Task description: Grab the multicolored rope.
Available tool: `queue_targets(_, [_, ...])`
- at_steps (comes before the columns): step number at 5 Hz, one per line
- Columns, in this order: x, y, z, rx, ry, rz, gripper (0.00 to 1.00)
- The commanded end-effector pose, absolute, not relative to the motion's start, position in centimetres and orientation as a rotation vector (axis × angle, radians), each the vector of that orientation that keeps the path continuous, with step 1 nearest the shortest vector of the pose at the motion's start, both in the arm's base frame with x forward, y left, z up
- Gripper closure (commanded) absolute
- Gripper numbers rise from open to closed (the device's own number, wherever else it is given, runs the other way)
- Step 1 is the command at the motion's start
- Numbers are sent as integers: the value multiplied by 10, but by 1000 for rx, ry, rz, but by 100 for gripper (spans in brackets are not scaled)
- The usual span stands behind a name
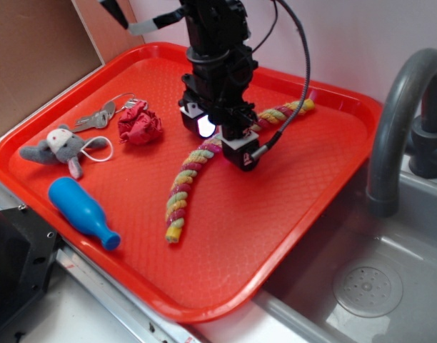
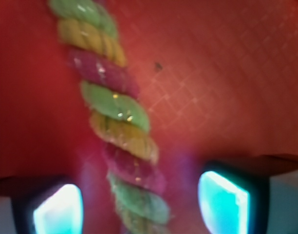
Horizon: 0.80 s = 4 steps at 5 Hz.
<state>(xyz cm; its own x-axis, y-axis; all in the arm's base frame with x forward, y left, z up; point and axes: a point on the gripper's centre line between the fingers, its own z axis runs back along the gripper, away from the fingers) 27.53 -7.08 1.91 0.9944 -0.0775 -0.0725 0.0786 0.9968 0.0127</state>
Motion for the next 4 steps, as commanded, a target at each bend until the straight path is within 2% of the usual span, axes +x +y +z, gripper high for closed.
queue_targets(1, [282, -78, 12, 27, 65, -119, 100])
queue_targets(2, [281, -81, 10, -7, 82, -143, 100])
queue_targets(3, [281, -80, 6, 12, 95, -135, 100])
queue_targets(4, [279, -62, 29, -10, 110, -81, 100])
